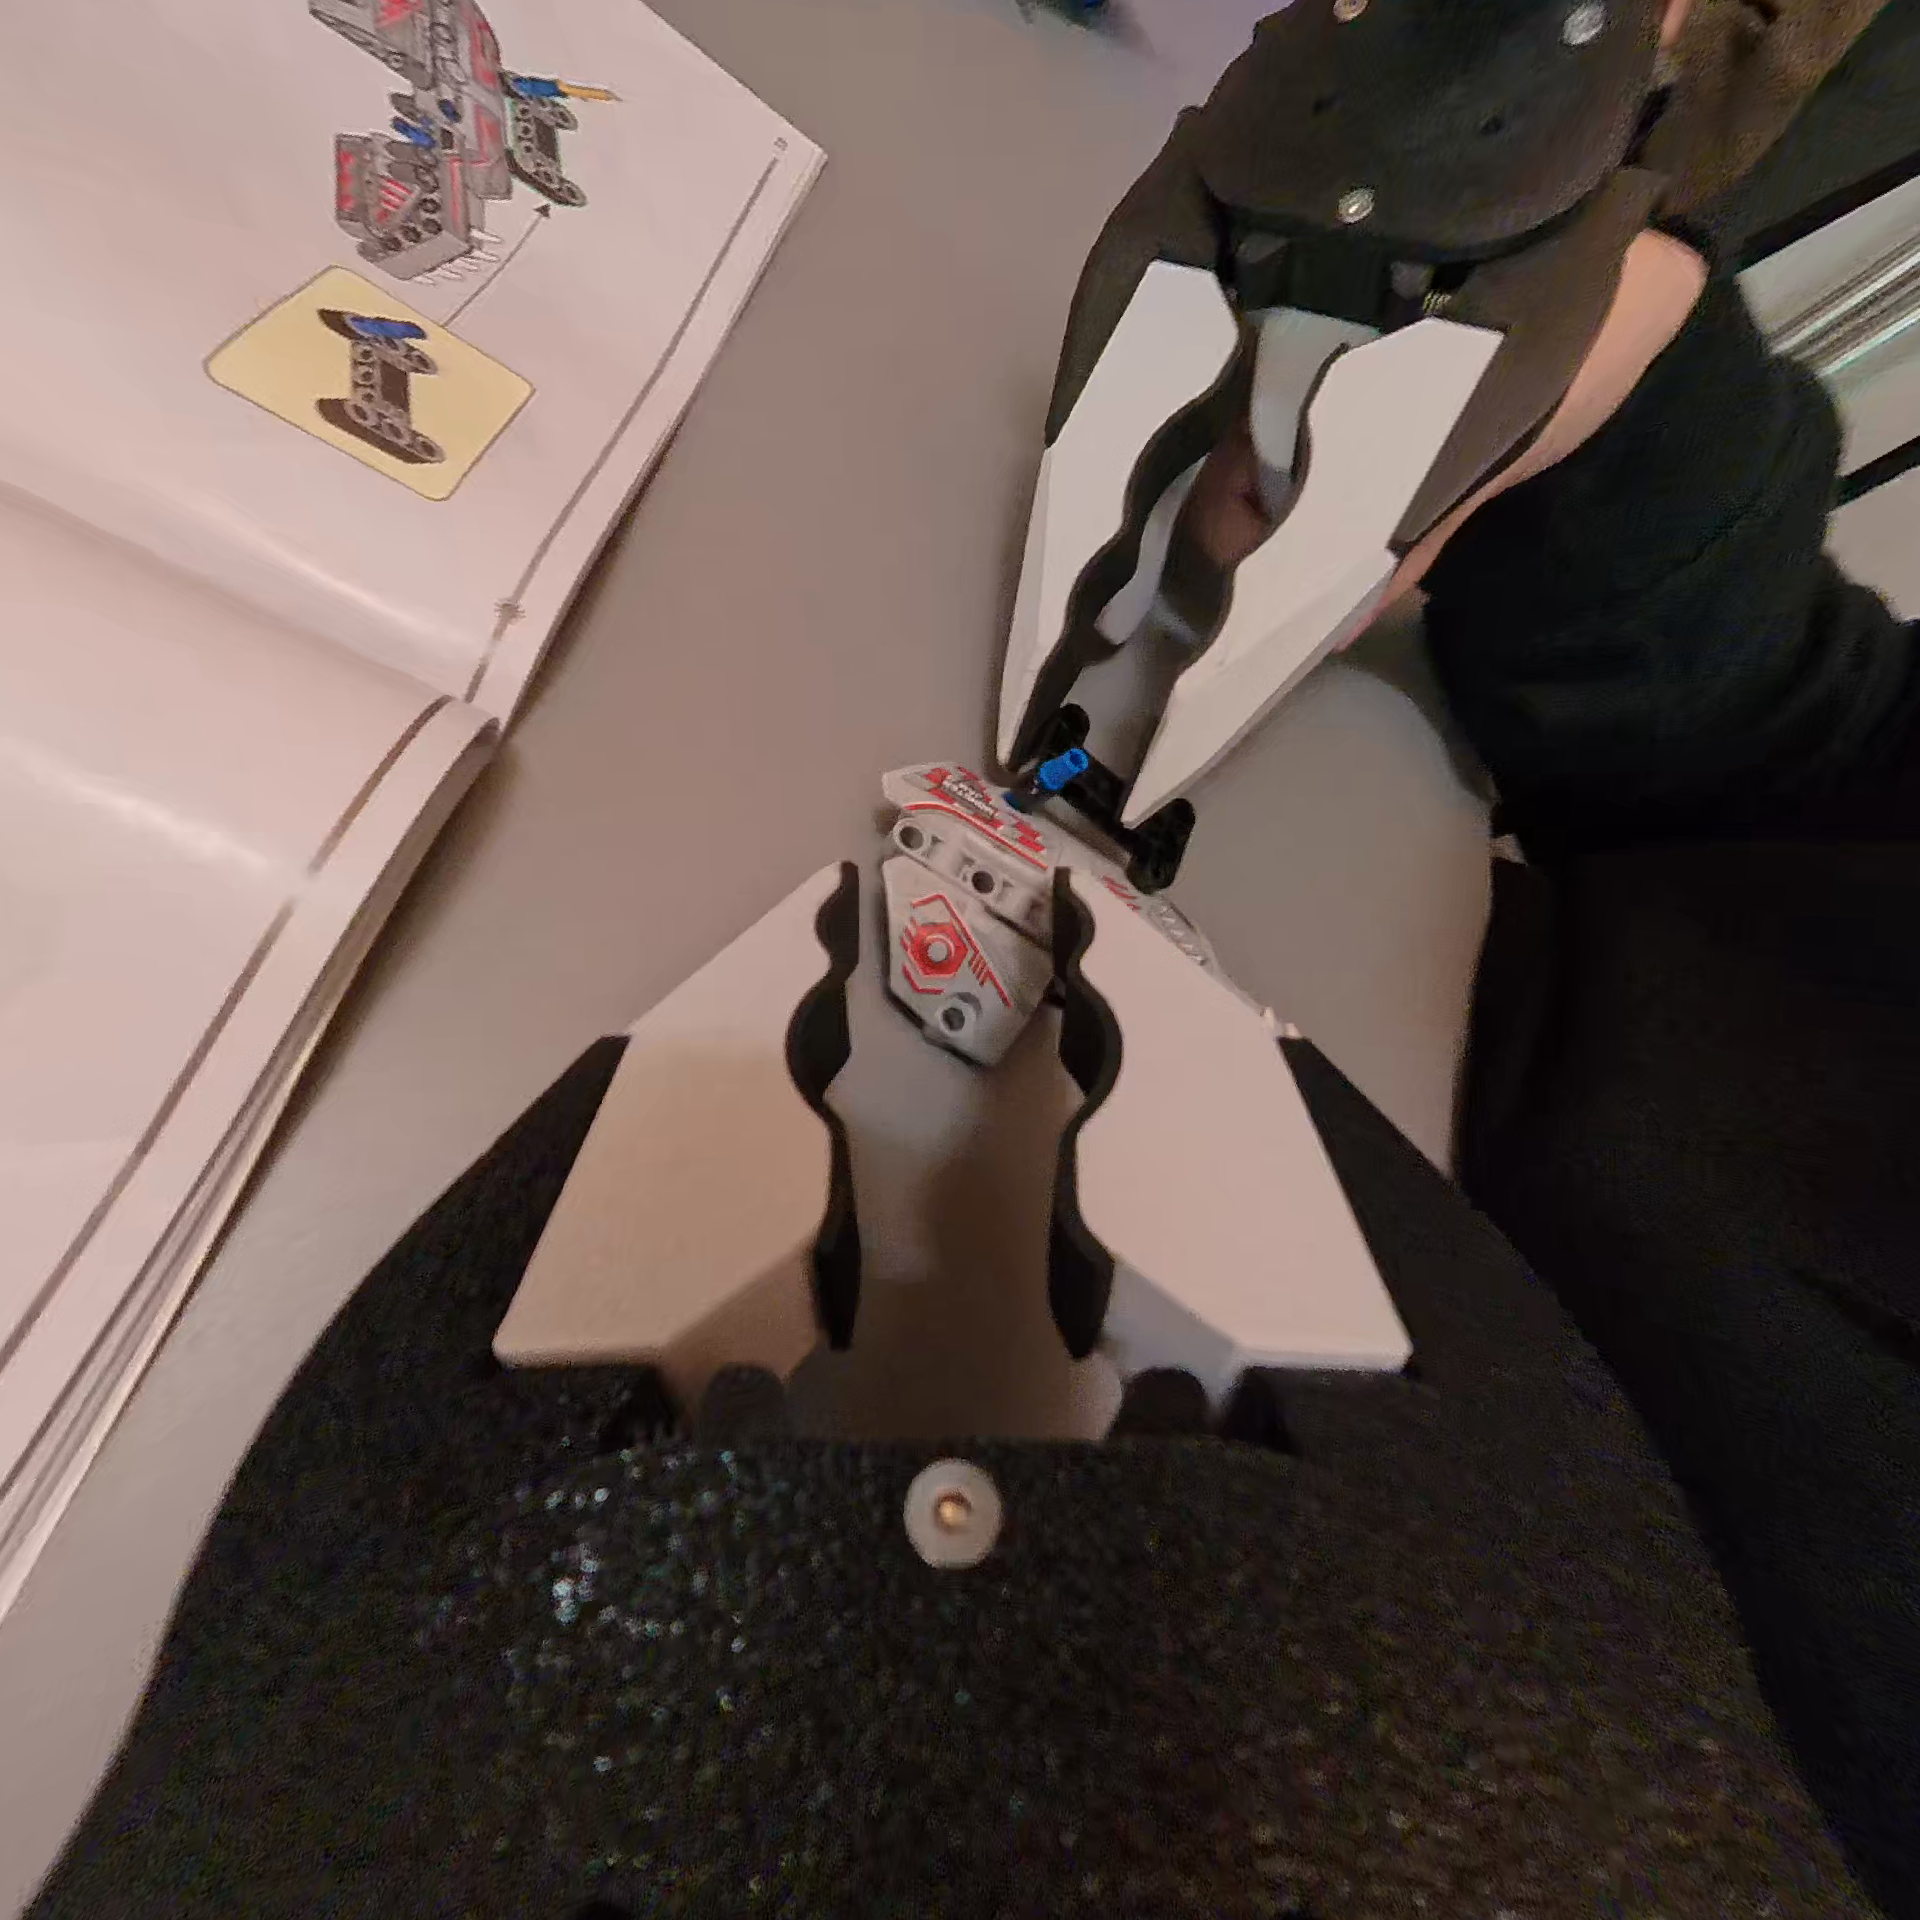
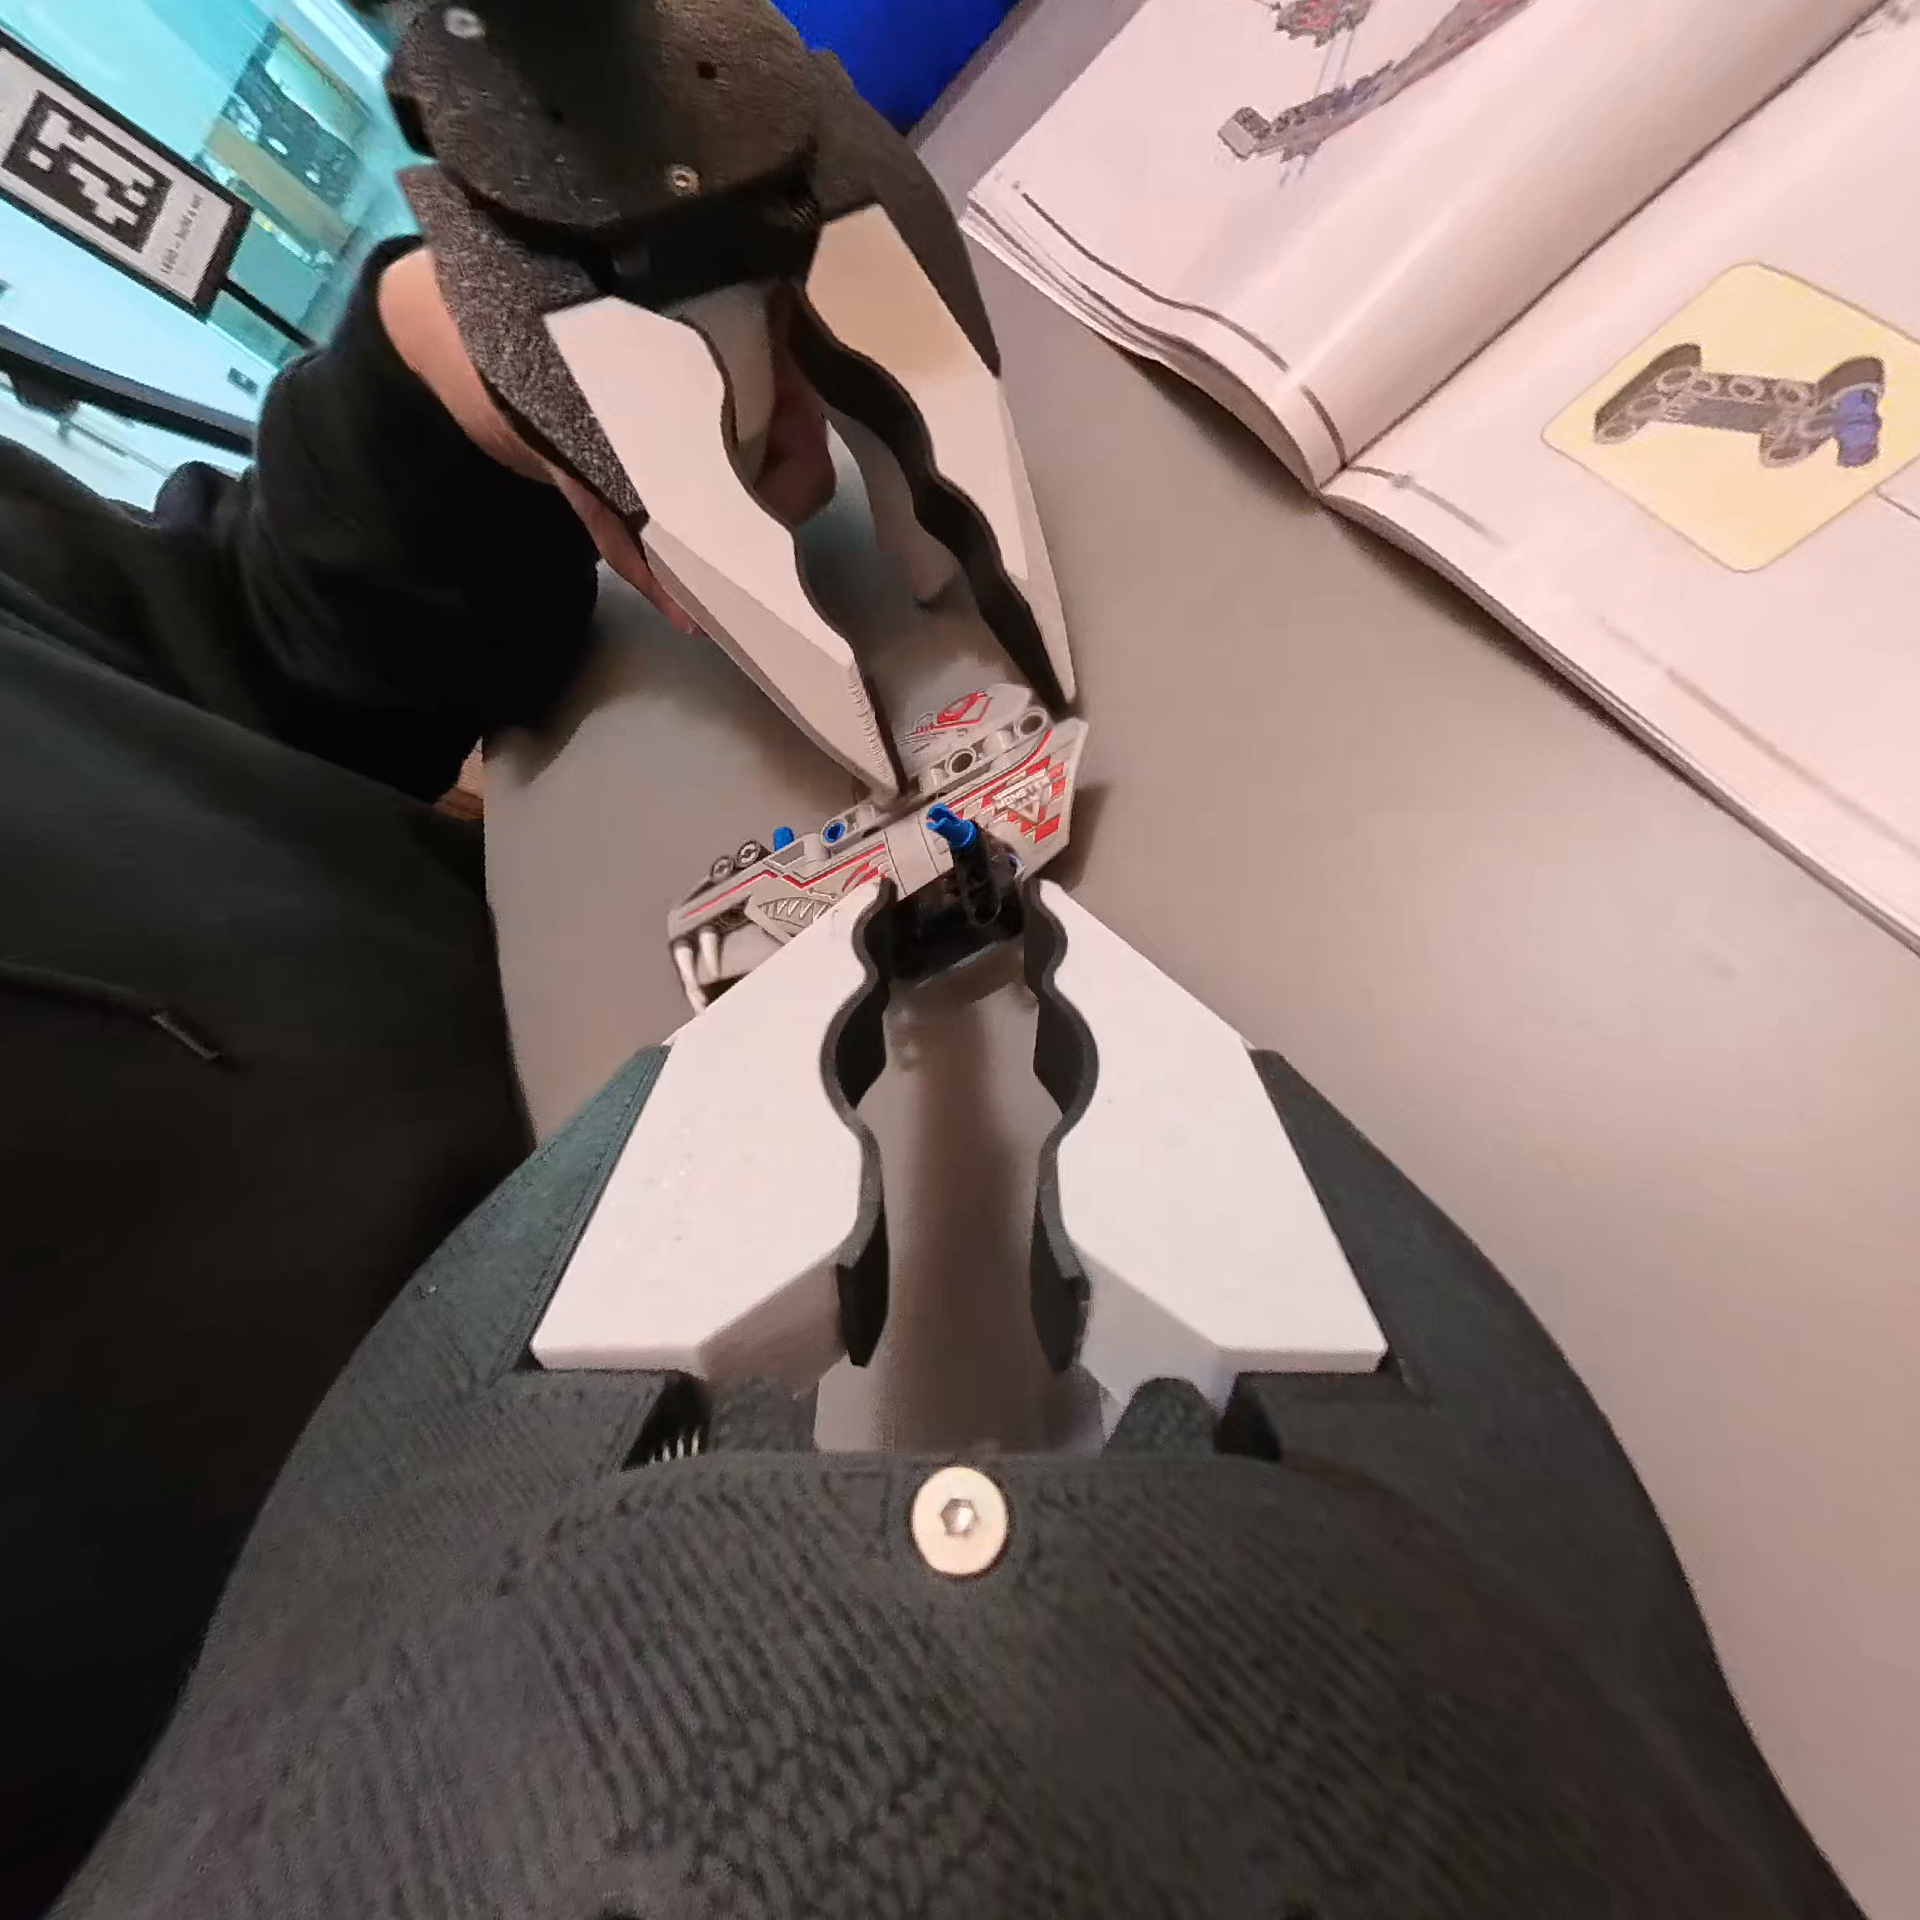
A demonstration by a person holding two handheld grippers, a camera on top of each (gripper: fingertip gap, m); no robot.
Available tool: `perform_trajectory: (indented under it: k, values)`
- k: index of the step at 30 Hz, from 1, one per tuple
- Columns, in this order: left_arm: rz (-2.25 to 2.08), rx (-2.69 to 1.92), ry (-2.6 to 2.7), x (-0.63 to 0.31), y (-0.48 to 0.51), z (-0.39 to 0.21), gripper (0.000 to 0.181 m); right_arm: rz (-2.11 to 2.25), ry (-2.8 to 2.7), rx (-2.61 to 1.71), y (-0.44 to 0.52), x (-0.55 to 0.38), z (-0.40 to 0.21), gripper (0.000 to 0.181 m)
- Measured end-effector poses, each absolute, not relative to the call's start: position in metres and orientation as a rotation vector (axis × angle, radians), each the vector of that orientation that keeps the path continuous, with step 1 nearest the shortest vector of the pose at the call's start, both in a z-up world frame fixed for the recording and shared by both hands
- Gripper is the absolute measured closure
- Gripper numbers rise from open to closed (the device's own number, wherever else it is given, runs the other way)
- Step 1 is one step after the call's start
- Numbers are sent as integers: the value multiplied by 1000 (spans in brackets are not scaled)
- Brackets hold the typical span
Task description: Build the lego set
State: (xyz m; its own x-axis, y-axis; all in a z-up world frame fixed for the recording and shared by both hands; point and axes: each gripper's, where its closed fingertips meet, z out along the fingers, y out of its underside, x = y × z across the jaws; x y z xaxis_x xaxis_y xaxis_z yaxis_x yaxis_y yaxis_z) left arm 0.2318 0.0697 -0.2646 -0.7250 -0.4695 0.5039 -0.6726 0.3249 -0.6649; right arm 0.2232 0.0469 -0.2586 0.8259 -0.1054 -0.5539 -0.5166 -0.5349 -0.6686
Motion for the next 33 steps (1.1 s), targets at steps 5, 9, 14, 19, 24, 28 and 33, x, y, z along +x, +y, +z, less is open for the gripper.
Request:
perform_trajectory:
  k: [5,9,14,19,24,28,33]
  values:
    - [1438,1005,-2201,230,63,-253,144,338,253,-1971,50,222,-226,165]
    - [1466,917,-2048,222,55,-243,152,193,165,-1989,49,216,-218,165]
    - [1609,792,-1975,218,53,-223,167,98,194,-1952,42,217,-204,169]
    - [1880,658,-1926,222,56,-185,176,0,215,-1903,36,220,-192,165]
    - [2017,446,-2079,212,54,-169,176,-97,185,-1900,33,220,-187,144]
    - [2077,232,-2286,203,50,-166,176,-168,103,-1902,34,217,-186,140]
    - [2129,-147,-2563,188,47,-172,176,-332,-90,-1930,38,207,-186,132]
